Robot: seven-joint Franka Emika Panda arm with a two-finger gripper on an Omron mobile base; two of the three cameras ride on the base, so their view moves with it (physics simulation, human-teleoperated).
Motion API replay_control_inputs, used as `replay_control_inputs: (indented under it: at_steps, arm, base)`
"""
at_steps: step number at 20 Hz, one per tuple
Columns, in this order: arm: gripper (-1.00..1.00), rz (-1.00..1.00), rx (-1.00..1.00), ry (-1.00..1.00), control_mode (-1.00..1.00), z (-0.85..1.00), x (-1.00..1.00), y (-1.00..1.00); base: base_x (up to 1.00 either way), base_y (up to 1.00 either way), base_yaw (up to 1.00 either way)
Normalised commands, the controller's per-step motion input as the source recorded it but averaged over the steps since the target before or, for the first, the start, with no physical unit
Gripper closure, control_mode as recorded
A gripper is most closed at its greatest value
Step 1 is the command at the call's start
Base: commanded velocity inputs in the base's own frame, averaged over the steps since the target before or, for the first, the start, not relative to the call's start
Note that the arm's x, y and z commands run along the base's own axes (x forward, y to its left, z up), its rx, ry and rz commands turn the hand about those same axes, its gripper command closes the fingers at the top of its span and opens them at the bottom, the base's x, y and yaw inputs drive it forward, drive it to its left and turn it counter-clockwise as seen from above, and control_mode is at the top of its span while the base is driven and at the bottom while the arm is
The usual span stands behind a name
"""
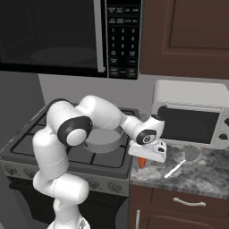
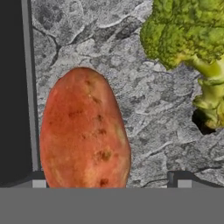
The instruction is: Put the broccoli and sweet potato in the pot. Retrieve the spatula and lightly stir the vegetables in the pot.
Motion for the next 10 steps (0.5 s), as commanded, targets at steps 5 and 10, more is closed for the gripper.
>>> replay_control_inputs:
  at_steps: [5,10]
  arm:
    - [1.00,0.00,0.00,0.00,-1.00,0.00,0.00,0.00]
    - [1.00,0.01,0.00,0.00,-1.00,0.04,-0.04,0.00]
  base:
    - [0.00,0.00,0.00]
    - [0.00,0.00,0.00]
